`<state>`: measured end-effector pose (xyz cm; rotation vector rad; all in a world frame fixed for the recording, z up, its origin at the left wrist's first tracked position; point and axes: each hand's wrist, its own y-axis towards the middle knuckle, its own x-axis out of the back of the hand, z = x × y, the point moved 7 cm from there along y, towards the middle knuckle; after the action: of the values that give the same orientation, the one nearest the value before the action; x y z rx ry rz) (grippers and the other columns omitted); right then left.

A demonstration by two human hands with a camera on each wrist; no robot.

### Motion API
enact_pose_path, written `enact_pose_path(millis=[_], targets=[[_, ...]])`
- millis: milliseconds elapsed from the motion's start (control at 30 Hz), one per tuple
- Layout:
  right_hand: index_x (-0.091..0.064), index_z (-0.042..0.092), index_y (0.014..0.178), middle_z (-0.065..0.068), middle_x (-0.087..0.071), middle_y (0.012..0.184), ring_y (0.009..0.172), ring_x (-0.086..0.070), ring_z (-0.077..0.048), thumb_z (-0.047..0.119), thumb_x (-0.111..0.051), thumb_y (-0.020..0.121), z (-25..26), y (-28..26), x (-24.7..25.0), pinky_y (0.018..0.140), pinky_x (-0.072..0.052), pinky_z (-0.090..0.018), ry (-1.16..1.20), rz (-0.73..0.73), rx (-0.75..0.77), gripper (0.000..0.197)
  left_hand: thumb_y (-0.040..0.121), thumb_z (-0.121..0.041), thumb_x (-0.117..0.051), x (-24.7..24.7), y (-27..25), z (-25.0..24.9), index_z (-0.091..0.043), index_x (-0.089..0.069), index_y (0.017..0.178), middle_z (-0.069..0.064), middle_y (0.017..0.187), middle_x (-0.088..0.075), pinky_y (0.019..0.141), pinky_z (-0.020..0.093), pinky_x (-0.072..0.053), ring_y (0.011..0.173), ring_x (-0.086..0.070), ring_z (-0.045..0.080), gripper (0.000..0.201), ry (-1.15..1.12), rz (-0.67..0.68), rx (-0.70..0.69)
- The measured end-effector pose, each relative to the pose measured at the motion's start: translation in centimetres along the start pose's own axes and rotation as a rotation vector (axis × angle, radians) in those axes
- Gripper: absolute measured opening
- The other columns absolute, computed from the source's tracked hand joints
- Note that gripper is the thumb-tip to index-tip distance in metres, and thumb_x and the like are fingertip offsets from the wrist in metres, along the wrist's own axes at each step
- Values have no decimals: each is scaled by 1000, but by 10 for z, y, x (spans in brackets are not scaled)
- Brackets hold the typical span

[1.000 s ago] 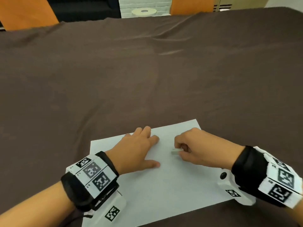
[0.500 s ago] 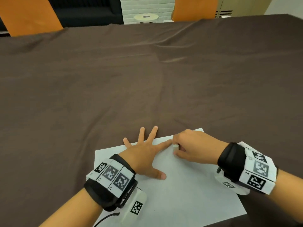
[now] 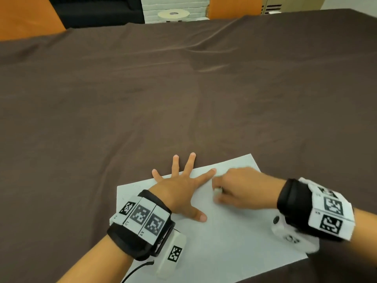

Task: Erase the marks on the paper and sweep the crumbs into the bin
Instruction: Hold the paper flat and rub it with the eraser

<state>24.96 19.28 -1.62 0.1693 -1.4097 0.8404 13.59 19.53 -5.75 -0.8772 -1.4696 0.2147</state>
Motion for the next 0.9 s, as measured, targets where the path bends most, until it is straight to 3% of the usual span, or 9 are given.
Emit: enact_pose_path(millis=[100, 200, 267, 367, 467, 567, 667, 800, 900], targets=[[-42, 33, 94, 12, -46, 74, 82, -52, -19, 36, -45, 94, -20, 3, 14, 66, -33, -30, 1, -97, -69, 5, 72, -68, -71, -1, 0, -1, -62, 22, 140, -6, 151, 43, 102, 81, -7, 141, 34, 37, 115, -3, 9, 7], [-49, 28, 102, 8, -48, 76, 80, -54, -22, 37, -44, 95, -2, -2, -6, 67, -39, -32, 30, -13, -22, 13, 74, -66, -71, 0, -1, -1, -62, 21, 140, -7, 151, 43, 102, 81, -7, 141, 34, 37, 114, -5, 7, 2], [-51, 23, 96, 7, -55, 79, 80, -55, -20, 38, -46, 94, 6, -3, -7, 69, -41, -33, 52, 34, 7, 16, 74, -66, -70, 1, -1, -1, -62, 21, 140, -7, 151, 43, 102, 80, -8, 141, 34, 37, 113, 1, 9, 2], [-45, 29, 85, 10, -53, 73, 76, -48, -16, 34, -51, 92, -14, 2, 13, 61, -35, -29, 86, -59, -64, 11, 74, -68, -69, 1, -1, -1, -61, 23, 140, -6, 152, 42, 103, 79, -9, 142, 33, 37, 114, 15, 21, 7], [-50, 35, 86, 5, -58, 76, 80, -53, -21, 31, -48, 94, -3, -3, 2, 65, -38, -32, 95, -32, -20, 9, 74, -67, -69, 1, -3, -2, -61, 22, 140, -6, 152, 42, 103, 80, -9, 141, 33, 38, 113, 21, 13, 2], [-55, 22, 90, 2, -60, 81, 85, -55, -22, 35, -49, 93, 11, -7, -8, 70, -43, -35, 88, 65, 27, 15, 74, -68, -69, 1, -3, -2, -60, 21, 141, -5, 152, 42, 103, 80, -10, 142, 32, 38, 113, 25, 13, -2], [-44, 35, 72, 4, -58, 79, 83, -52, -19, 33, -52, 93, -9, -5, 7, 72, -45, -35, 104, 4, -56, 22, 73, -69, -69, 1, -2, -1, -61, 22, 141, -6, 152, 42, 103, 79, -12, 142, 32, 37, 114, 25, 24, 7], [-55, 18, 92, 3, -56, 77, 81, -55, -22, 35, -48, 93, 10, -8, -10, 69, -43, -35, 55, 35, 24, 19, 74, -68, -69, 1, -3, -2, -61, 21, 141, -6, 152, 42, 103, 79, -12, 142, 31, 37, 113, 23, 24, 8], [-59, 17, 92, 1, -62, 80, 81, -55, -21, 33, -51, 91, 0, -4, -2, 70, -46, -36, 85, 39, -15, 18, 73, -68, -69, 1, -3, -1, -62, 21, 140, -8, 152, 42, 103, 79, -13, 142, 32, 36, 113, 24, 25, 9]])
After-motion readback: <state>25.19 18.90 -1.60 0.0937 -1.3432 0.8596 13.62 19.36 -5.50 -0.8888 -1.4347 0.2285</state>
